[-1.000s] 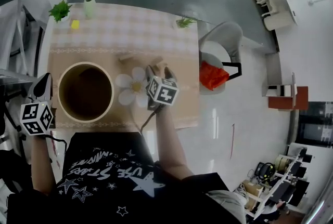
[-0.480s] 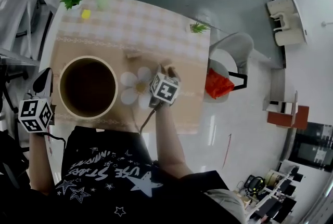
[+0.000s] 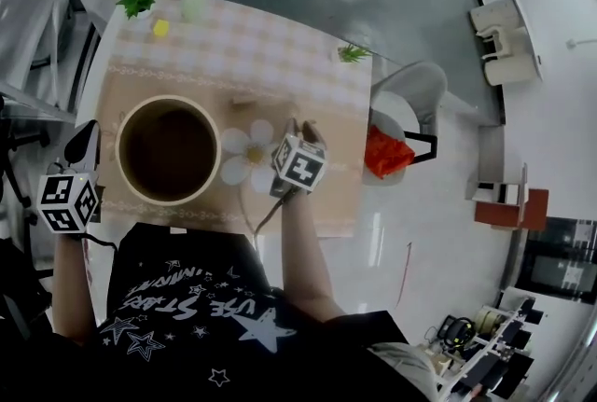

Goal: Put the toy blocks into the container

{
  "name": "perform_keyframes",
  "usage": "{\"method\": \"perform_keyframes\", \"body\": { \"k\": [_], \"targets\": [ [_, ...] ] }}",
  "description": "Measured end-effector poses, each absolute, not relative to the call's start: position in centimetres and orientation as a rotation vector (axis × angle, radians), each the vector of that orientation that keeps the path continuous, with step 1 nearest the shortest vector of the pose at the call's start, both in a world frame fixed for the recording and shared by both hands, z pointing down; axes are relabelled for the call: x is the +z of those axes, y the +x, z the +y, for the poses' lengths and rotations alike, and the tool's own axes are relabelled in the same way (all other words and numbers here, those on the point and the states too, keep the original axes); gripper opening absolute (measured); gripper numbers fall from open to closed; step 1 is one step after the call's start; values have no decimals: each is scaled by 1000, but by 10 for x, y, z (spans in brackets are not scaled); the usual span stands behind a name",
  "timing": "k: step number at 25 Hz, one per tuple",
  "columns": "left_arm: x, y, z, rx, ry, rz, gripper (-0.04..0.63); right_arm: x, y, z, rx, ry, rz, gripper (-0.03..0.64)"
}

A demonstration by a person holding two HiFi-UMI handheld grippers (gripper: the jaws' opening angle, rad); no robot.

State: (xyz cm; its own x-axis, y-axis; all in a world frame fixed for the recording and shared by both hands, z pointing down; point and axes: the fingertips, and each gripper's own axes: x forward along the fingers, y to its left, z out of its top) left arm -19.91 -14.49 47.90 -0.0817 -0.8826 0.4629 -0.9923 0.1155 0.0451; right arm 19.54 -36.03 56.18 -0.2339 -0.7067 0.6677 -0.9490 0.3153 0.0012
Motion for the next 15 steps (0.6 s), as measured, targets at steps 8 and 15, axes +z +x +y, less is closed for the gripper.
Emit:
{"method": "perform_keyframes", "body": {
  "k": [8,15],
  "targets": [
    [462,-198,-153,345,1924,-2005,11,461,144,-340,471,1366,-2326,118],
    [453,-198,-157,305,1982,-1984,11,395,67,-291,394,969,-2652,118]
  ]
}}
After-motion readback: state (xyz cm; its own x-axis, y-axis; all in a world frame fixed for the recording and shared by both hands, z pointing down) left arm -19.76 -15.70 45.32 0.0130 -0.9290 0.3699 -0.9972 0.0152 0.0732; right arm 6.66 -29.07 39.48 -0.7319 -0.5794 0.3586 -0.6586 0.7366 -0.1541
